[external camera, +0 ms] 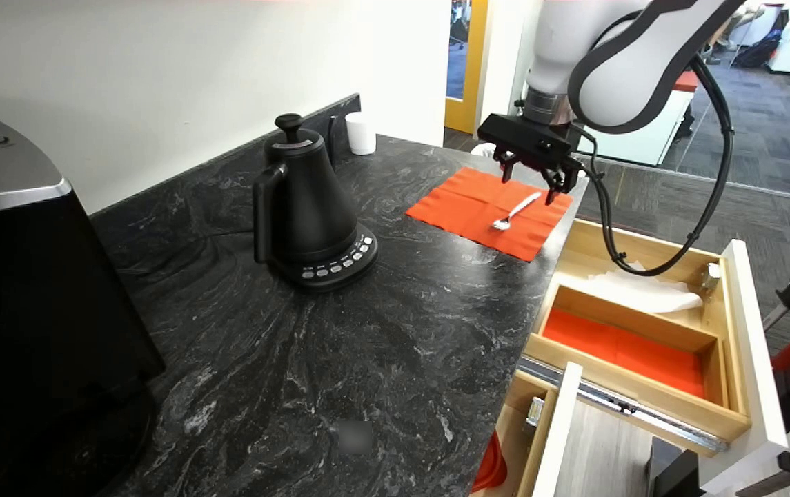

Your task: Move the fork to the left compartment in the drawer

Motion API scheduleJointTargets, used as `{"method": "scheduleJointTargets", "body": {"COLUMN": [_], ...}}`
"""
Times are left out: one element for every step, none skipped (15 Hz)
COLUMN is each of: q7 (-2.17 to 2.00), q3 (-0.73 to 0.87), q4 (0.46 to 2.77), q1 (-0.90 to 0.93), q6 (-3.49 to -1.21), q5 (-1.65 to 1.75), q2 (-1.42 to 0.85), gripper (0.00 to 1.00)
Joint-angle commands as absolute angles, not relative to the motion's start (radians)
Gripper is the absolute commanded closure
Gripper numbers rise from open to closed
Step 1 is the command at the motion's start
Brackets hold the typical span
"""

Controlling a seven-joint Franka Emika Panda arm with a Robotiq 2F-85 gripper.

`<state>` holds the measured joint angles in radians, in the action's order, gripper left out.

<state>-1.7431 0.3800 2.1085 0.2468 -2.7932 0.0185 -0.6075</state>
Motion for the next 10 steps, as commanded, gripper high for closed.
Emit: {"method": "scheduleJointTargets", "body": {"q7": [-1.752, -1.752, -1.762, -1.747, -1.747, -1.746, -1.746, -1.746, -1.746, -1.746], "q3": [0.41, 0.414, 0.424, 0.39, 0.391, 0.39, 0.389, 0.388, 0.388, 0.388], "q4": [2.138, 2.138, 2.137, 2.104, 2.103, 2.102, 2.101, 2.101, 2.101, 2.101], "q1": [0.26, 0.261, 0.267, 0.239, 0.237, 0.237, 0.237, 0.238, 0.238, 0.238], "q6": [-2.827, -2.824, -2.821, -2.793, -2.793, -2.792, -2.792, -2.792, -2.792, -2.792], "q5": [0.069, 0.077, 0.084, 0.062, 0.063, 0.063, 0.063, 0.062, 0.062, 0.062], "q2": [-0.59, -0.589, -0.59, -0.609, -0.61, -0.612, -0.614, -0.615, -0.616, -0.616], "gripper": [0.0, 0.0, 0.0, 0.0, 0.0, 0.0, 0.0, 0.0, 0.0, 0.0]}}
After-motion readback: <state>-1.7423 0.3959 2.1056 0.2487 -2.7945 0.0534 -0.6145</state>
